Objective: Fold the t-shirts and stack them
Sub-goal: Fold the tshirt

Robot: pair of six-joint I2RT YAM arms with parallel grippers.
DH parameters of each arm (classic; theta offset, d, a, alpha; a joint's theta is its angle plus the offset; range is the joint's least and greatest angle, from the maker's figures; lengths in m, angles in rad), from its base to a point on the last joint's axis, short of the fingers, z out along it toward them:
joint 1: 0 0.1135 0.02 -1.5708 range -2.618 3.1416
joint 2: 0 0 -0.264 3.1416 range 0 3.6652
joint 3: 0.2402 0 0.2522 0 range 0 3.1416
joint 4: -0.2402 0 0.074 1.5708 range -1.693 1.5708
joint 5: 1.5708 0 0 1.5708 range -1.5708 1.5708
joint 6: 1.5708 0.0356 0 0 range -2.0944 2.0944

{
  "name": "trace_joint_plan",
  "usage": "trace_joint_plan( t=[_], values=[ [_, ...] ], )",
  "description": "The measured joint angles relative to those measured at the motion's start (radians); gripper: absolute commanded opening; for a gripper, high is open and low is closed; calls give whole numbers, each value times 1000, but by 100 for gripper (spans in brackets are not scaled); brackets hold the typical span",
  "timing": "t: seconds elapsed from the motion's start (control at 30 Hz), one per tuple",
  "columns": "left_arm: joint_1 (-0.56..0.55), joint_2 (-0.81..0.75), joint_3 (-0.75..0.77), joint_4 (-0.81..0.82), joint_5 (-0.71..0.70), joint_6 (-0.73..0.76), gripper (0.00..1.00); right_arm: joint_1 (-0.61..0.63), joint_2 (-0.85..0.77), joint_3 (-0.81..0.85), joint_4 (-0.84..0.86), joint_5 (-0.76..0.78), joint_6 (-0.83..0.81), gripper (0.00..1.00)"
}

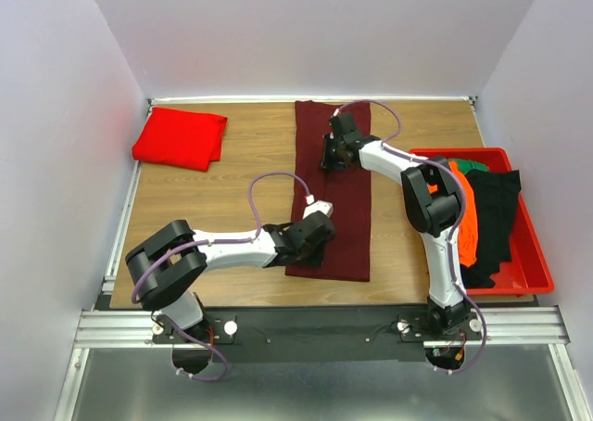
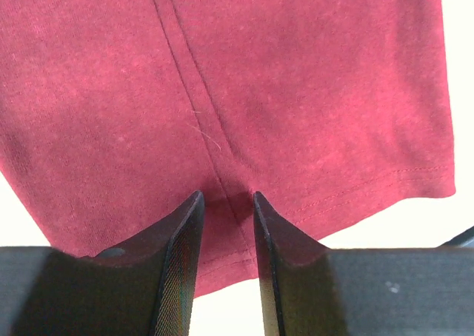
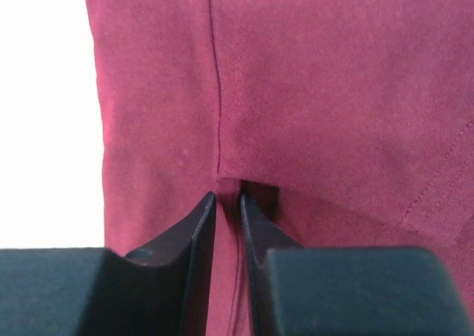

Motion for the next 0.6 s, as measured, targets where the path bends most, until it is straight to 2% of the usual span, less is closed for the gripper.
trace_joint_plan(
  t=[0.3, 0.6],
  values=[
    [-8, 0, 0, -16, -10, 12, 31, 0, 3, 11, 0, 0, 5, 19],
    [-16, 0, 0, -19, -10, 31, 7, 0, 16, 16, 0, -1, 6, 16]
  ],
)
